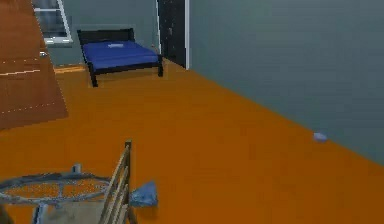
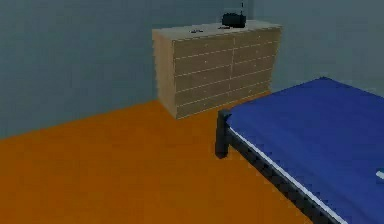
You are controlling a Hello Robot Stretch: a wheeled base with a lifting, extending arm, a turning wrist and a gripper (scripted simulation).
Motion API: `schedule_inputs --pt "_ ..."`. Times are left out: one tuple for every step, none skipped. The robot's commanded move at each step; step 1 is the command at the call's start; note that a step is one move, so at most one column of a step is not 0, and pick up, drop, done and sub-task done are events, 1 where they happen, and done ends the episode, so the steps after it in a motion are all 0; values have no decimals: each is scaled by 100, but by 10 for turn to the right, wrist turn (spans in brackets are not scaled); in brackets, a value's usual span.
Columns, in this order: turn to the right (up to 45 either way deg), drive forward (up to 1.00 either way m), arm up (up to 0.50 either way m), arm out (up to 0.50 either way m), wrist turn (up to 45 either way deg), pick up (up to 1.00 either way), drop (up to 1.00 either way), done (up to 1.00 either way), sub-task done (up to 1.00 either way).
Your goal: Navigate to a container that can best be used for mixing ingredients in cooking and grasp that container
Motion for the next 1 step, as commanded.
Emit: schedule_inputs --pt "0 75 0 0 0 0 0 0 0"
